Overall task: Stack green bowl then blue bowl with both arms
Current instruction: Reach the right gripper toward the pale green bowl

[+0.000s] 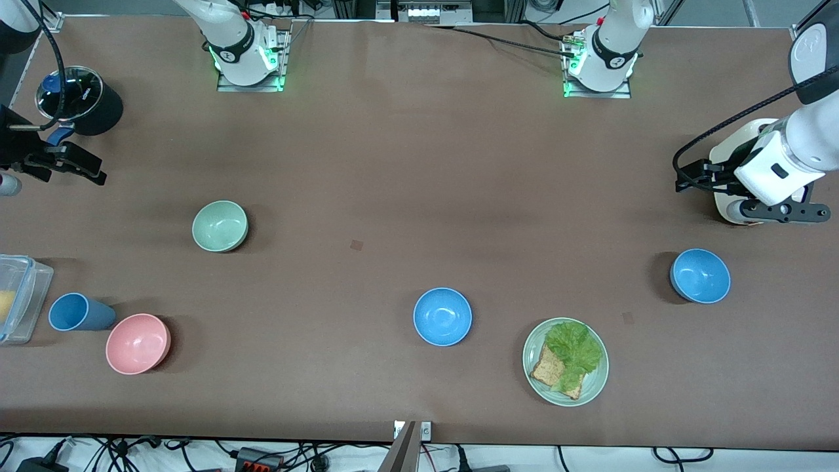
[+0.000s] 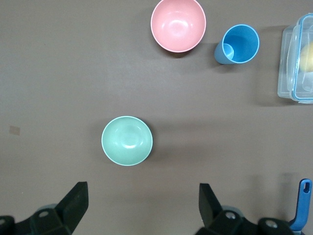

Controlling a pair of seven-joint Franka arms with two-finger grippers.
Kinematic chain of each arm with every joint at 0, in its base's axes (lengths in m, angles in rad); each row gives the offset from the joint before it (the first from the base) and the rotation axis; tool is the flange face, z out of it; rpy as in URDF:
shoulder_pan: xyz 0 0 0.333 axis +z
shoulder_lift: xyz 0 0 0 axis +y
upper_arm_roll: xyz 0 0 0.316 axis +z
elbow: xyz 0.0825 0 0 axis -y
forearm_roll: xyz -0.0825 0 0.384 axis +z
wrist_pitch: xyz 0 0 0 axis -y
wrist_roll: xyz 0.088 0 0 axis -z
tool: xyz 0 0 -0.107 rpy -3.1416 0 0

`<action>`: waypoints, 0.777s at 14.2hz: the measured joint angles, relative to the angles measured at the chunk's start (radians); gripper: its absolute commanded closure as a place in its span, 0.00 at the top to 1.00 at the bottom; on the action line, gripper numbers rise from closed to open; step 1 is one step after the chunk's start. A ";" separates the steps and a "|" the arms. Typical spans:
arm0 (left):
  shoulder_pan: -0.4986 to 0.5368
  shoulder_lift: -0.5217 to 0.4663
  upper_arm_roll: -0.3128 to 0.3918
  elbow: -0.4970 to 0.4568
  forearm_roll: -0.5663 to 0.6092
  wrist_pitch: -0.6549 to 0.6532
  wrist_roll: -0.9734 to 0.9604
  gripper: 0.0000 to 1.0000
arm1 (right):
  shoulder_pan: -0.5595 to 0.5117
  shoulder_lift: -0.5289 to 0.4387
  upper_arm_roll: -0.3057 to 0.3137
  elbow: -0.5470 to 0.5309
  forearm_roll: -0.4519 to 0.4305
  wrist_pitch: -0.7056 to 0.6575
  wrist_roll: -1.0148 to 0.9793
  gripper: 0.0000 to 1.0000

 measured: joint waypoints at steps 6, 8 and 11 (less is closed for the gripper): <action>0.002 0.000 0.000 0.004 0.000 -0.012 0.000 1.00 | 0.000 0.010 0.000 -0.001 0.000 0.000 0.000 1.00; 0.002 0.000 0.000 0.004 0.000 -0.013 0.000 1.00 | 0.001 0.027 0.000 -0.003 0.000 0.000 0.000 1.00; 0.002 0.002 0.000 0.004 0.000 -0.014 0.000 1.00 | 0.014 0.102 0.005 -0.014 0.000 0.002 -0.002 1.00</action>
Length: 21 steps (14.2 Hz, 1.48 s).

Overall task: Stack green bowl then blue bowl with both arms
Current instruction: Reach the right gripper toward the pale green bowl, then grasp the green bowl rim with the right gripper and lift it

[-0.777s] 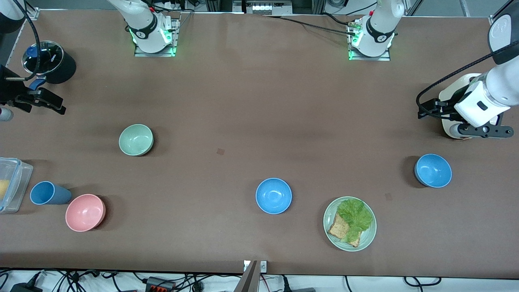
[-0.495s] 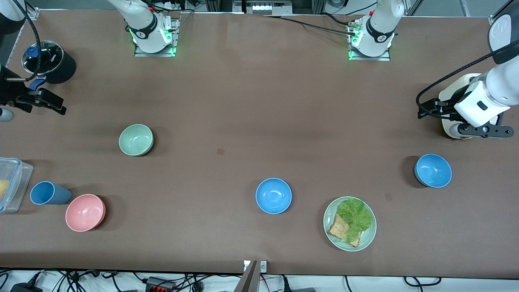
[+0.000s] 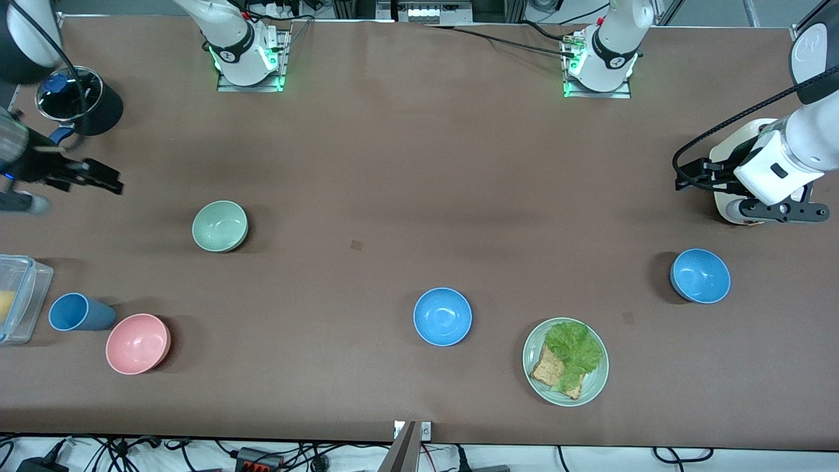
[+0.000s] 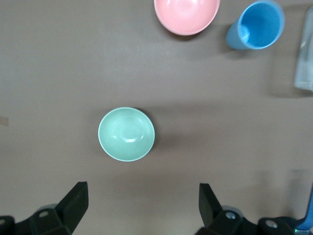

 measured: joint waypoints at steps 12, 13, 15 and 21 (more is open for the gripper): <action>-0.001 0.001 -0.012 0.003 0.000 0.000 0.000 1.00 | 0.015 0.427 -0.009 -0.023 -0.001 0.142 0.000 1.00; 0.001 0.001 -0.012 0.003 0.000 -0.001 0.000 1.00 | 0.009 0.439 -0.010 -0.037 -0.001 0.168 0.000 0.94; 0.002 0.001 -0.012 0.003 0.000 -0.001 0.000 1.00 | 0.004 0.455 -0.010 -0.075 -0.001 0.214 0.000 0.67; 0.005 0.009 -0.010 0.003 0.000 -0.002 0.000 1.00 | 0.005 0.455 -0.007 -0.115 -0.001 0.232 0.000 0.00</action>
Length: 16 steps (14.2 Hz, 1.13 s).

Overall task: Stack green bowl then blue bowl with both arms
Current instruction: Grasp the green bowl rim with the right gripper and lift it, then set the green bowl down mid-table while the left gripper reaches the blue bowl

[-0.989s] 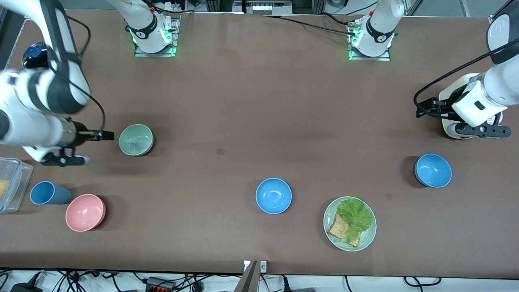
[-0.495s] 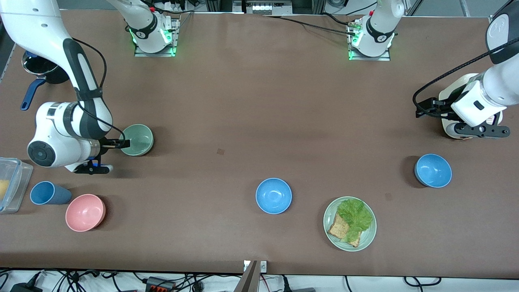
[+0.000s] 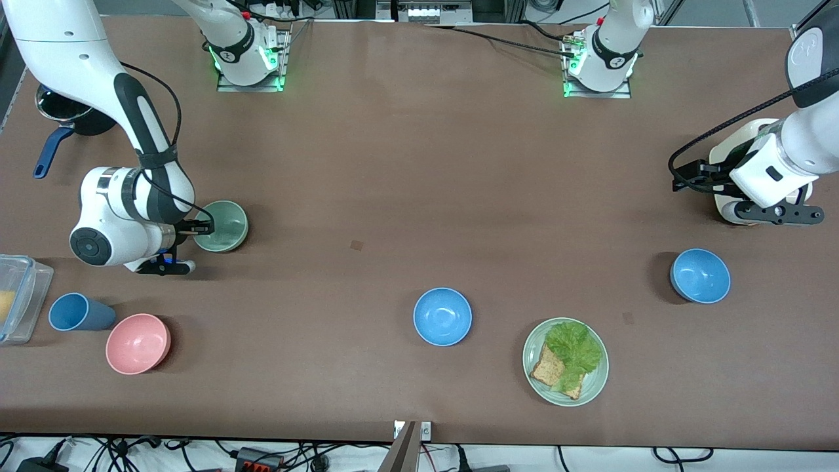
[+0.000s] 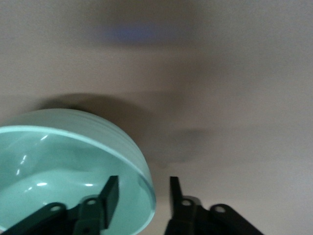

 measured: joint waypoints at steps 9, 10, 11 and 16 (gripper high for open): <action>0.004 0.002 0.004 0.000 0.001 0.000 0.000 1.00 | 0.019 -0.033 0.144 0.044 0.062 -0.009 0.013 0.00; 0.007 0.004 0.006 0.000 0.005 0.000 0.000 1.00 | 0.029 -0.036 0.187 0.069 0.068 -0.029 0.045 0.00; 0.012 0.008 0.008 0.000 0.013 0.001 0.000 1.00 | 0.047 -0.038 0.228 0.097 0.076 -0.045 0.091 0.00; 0.158 0.108 0.016 -0.001 0.021 0.163 0.066 1.00 | 0.294 0.002 0.290 0.202 0.087 -0.038 0.420 0.00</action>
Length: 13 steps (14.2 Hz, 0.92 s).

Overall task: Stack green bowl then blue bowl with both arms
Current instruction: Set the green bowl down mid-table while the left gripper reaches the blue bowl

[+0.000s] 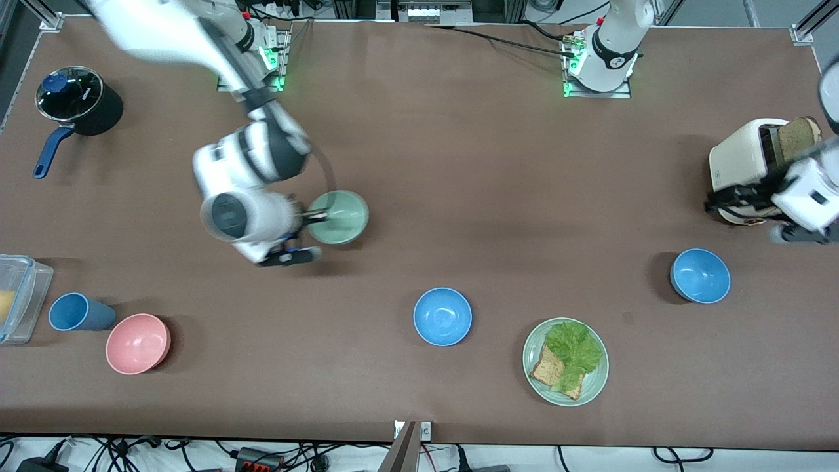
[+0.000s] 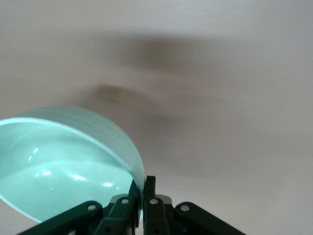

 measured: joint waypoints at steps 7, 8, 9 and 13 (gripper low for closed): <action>0.100 0.294 0.000 0.075 0.073 0.206 0.124 1.00 | 0.222 0.163 -0.002 0.096 0.085 0.124 0.215 0.00; 0.102 0.339 0.000 0.111 0.081 0.209 0.124 1.00 | 0.225 0.171 -0.002 0.099 0.102 0.141 0.215 0.00; 0.106 0.377 0.000 0.140 0.083 0.212 0.125 1.00 | 0.225 0.178 -0.002 0.100 0.113 0.155 0.215 0.00; 0.139 0.466 0.002 0.167 0.085 0.317 0.169 1.00 | 0.244 0.186 -0.002 0.101 0.140 0.160 0.217 1.00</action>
